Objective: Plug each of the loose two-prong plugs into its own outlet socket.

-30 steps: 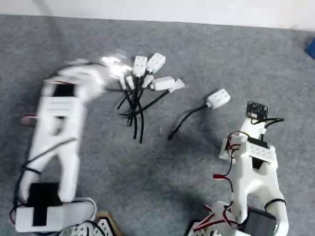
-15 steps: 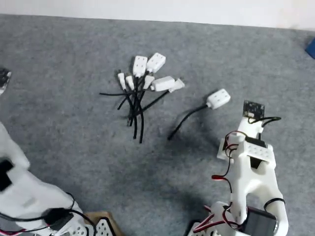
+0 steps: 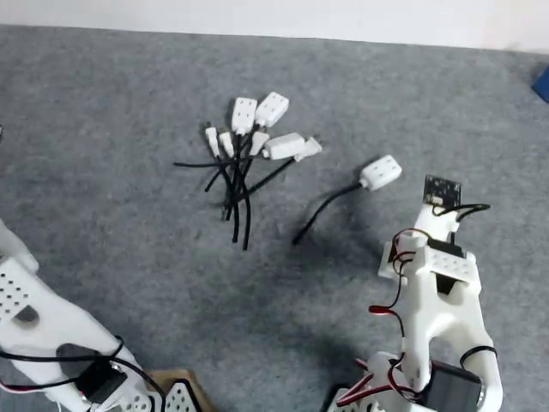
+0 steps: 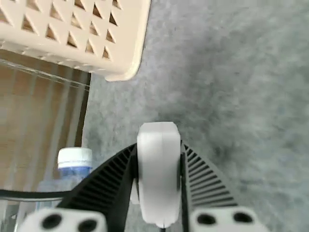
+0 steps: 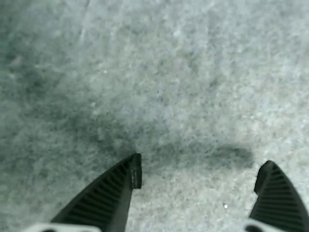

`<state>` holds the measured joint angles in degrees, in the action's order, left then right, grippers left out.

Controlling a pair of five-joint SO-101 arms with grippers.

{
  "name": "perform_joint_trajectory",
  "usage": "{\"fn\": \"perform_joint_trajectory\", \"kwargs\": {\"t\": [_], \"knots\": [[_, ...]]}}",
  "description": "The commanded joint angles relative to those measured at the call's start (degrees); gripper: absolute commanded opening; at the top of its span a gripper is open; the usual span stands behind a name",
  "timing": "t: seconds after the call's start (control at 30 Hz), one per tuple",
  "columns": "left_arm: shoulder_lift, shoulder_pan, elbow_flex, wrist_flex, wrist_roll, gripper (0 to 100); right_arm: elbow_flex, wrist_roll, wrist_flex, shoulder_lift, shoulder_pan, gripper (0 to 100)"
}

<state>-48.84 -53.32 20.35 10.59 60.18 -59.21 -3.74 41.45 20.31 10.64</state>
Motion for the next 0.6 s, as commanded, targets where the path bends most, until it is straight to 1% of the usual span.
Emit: {"fn": "perform_joint_trajectory", "kwargs": {"t": [0.0,0.23,0.3,0.43,0.5,0.57], "knots": [[0.2,-0.3,6.5,10.9,0.2,11,0.1,-0.8,-1.1,0.3,-0.6,36.1],[2.1,2.4,8.0,35.9,0.4,12,0.1,-0.8,-1.1,0.2,-0.6,36.1],[5.3,4.4,8.9,46.2,0.4,12,0.1,-0.8,-1.1,0.2,-0.6,36.1],[13.2,11.8,10.4,66.3,0.4,12,0.1,-0.8,-1.1,0.2,-0.6,36.1],[16.4,15.3,10.5,72.7,0.3,11,0.1,-0.8,-1.1,0.2,-0.6,36.1],[18.0,17.6,10.3,74.6,0.0,11,0.1,-0.8,-1.1,0.2,-0.6,36.1]]}}
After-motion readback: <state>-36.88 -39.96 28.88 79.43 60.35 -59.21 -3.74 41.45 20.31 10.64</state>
